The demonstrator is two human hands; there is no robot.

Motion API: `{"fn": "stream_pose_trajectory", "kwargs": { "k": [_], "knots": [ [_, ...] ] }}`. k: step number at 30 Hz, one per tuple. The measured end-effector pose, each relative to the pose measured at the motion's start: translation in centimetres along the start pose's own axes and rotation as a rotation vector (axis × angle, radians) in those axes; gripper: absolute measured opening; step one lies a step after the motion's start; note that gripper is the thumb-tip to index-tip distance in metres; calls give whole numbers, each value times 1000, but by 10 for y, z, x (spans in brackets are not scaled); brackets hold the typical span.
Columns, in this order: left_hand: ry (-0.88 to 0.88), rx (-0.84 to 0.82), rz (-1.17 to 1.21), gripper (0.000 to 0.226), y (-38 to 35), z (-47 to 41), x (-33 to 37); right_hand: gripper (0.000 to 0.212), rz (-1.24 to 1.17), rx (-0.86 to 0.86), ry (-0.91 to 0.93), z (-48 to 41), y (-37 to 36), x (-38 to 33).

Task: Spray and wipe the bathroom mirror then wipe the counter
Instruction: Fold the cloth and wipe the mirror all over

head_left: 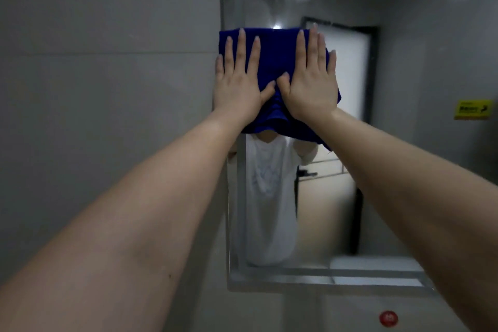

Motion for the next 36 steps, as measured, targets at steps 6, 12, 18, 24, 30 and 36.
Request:
{"fn": "stream_pose_trajectory", "kwargs": {
  "k": [6,12,18,24,30,36],
  "knots": [
    [-5,26,3,84,23,-52,-7,75,54,-46,84,-58,28,3],
    [-32,57,-5,85,19,-52,-9,74,57,-2,98,-56,25,5],
    [-55,78,-23,82,18,-52,-11,73,53,10,104,-56,23,5],
    [-32,108,-43,81,17,-51,-12,73,52,53,142,-55,19,8],
    [-35,171,-66,80,13,-51,-13,74,96,138,188,-64,18,13],
    [7,197,-99,75,42,-101,-20,62,140,199,197,-122,43,9]
  ]
}}
Point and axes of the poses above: each hand's wrist, its own z-axis away from the middle knuckle, its own y-axis out of the back of the hand, x = y × z, the point moved 2 cm from there along -z, towards the middle knuckle, and after that the axes turned 8 degrees about -z, right-handed, at the moved point
